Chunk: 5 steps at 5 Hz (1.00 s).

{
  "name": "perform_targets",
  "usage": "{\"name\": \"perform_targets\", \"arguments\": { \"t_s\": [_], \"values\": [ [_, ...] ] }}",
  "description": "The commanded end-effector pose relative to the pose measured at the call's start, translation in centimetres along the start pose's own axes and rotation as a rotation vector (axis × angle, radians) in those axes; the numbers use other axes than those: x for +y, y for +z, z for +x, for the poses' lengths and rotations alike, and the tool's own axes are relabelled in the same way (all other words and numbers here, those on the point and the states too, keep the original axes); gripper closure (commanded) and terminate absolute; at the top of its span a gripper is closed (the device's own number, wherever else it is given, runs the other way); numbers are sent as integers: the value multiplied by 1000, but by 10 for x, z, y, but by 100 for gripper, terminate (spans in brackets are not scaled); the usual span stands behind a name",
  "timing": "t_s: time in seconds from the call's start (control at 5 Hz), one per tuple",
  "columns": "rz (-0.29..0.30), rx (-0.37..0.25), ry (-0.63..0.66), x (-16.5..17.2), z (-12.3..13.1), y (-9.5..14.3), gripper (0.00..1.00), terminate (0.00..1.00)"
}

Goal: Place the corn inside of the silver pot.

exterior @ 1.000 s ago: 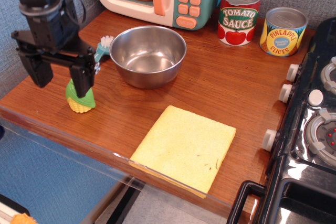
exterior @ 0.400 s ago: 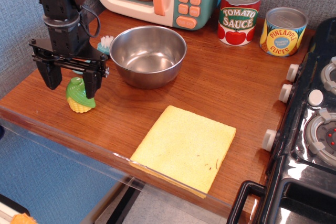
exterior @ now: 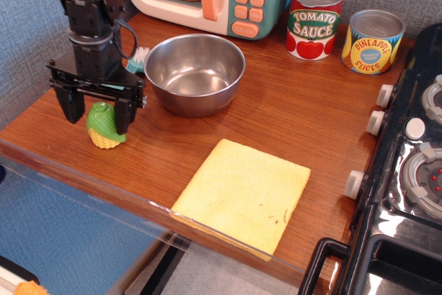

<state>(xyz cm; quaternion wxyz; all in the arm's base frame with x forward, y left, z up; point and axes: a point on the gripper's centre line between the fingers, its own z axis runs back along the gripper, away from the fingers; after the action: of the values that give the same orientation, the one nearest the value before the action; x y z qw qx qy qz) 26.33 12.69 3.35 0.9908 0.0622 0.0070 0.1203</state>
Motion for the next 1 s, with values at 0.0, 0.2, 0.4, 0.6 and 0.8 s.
{"name": "perform_targets", "arguments": {
  "t_s": [0.0,0.2,0.4,0.6,0.8],
  "values": [
    [-20,-40,5,-2,0,9,100,0],
    [-37,-78,-13,-11,-5,28,100,0],
    [-64,-123,-29,-19,-9,60,100,0],
    [-123,-158,-31,-29,-7,109,100,0],
    [-164,-189,-28,-40,17,122,100,0]
  ]
}}
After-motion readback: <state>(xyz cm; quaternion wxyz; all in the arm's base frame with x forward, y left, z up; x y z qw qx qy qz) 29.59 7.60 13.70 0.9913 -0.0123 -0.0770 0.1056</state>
